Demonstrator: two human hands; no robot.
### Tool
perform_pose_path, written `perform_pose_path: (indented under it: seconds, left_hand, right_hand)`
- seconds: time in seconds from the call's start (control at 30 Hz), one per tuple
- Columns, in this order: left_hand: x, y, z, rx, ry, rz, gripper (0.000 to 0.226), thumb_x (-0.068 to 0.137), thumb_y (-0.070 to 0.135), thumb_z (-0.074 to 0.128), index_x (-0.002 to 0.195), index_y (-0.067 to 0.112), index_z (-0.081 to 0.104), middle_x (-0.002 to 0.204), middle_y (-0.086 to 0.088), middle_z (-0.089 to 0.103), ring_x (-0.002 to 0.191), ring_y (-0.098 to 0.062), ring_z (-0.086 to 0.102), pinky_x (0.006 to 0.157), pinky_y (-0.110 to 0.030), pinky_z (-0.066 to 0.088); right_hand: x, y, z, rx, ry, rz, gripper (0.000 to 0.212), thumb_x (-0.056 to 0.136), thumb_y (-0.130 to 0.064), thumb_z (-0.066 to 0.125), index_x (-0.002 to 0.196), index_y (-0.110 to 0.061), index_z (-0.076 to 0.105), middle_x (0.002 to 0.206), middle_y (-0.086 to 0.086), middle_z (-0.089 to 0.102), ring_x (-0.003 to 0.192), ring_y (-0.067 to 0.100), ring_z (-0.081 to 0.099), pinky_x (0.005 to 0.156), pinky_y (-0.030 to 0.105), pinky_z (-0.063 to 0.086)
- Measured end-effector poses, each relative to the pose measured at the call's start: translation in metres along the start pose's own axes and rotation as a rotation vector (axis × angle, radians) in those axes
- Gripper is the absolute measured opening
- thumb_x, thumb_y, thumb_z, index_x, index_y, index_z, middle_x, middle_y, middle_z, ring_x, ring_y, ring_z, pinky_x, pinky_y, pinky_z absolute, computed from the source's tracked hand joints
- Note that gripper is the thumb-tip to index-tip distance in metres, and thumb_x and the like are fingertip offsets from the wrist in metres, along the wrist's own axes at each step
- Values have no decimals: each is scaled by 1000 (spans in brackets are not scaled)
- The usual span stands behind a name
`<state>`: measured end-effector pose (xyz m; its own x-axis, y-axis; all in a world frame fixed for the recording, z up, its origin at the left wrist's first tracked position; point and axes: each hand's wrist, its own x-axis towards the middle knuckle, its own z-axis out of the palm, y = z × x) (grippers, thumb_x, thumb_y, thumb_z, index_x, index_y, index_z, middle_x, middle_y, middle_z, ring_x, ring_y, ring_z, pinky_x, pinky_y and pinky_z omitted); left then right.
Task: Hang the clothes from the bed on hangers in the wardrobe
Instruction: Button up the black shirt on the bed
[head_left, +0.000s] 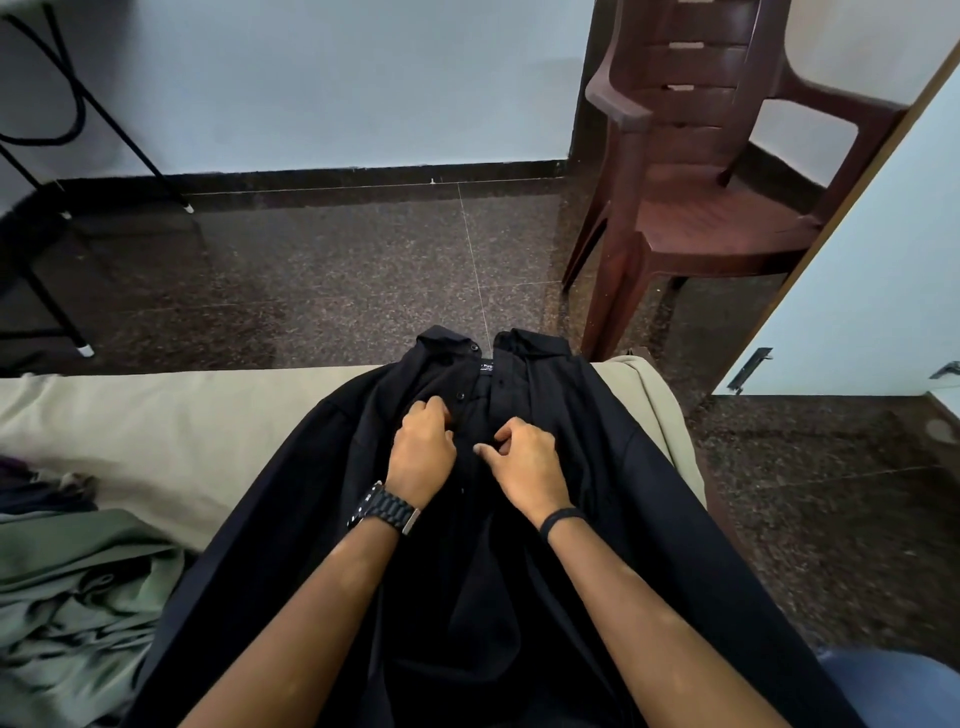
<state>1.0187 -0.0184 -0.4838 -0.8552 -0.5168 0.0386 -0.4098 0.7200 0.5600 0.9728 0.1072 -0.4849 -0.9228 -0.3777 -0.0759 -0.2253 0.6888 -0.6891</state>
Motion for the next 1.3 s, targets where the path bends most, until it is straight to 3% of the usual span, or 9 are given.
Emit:
perform_pose_path:
  seconds: [0.23,0.37,0.47,0.63,0.77,0.9,1.1,1.23,1.3]
  left_hand:
    - [-9,-14,11,-247,47,-137,10,88,2,60,96,2,65,95,-14,65,85,-32,65,77,-45,56]
    - [-8,-13,11,-218,57,-118,14,88,6,63,101,5,65,98,-14,64,83,-32,66,77,-45,56]
    - [-8,-17,10,-232,66,-115,14,87,6,64,100,6,69,99,-12,64,81,-30,66,76,-43,57]
    - [-12,-20,8,-399,144,-183,22,86,-5,55,101,5,68,96,-9,66,61,-14,62,47,-16,52]
    - [-13,-20,7,-373,191,-196,17,83,0,64,100,4,65,90,-4,66,72,-14,58,72,-17,45]
    - [-15,-16,11,-361,232,-176,11,82,2,68,92,4,65,88,-2,65,82,-13,56,76,-10,34]
    - [-7,-8,13,-465,182,-133,31,85,-1,64,114,12,65,113,1,66,74,-11,56,77,-17,48]
    - [-2,-6,12,-420,197,-161,22,83,4,71,104,6,65,100,-3,58,79,-22,59,77,-45,55]
    - [-4,-8,14,-324,204,-115,15,84,7,71,97,3,66,97,-4,53,80,-26,61,78,-44,54]
  right_hand:
    - [5,-7,3,-50,48,115,26,83,-21,73,100,-7,59,106,11,63,97,29,64,73,27,47]
    - [6,5,-1,59,76,153,16,81,-15,67,95,-6,66,93,8,66,88,23,64,69,23,46]
    - [3,13,-3,192,73,90,9,79,-12,66,79,-3,65,68,3,61,69,15,56,67,23,46]
    - [2,30,-7,498,2,63,23,84,-7,57,64,0,49,60,12,38,59,11,37,57,26,34]
    - [5,37,-10,728,-66,127,24,90,-2,53,70,-11,64,66,3,52,56,7,47,51,19,42]
    - [3,38,-8,755,-65,108,21,91,-2,56,78,-13,69,68,2,57,58,7,50,53,17,44]
    - [-1,39,-8,777,-68,76,18,93,-5,58,80,-12,68,64,-3,56,56,5,49,56,15,44]
    - [-2,41,-9,784,-67,53,17,93,-6,58,79,-11,68,64,-4,56,56,4,49,57,14,44]
    - [-3,42,-9,770,-61,41,18,93,-8,58,79,-13,67,62,-8,56,54,2,50,57,12,43]
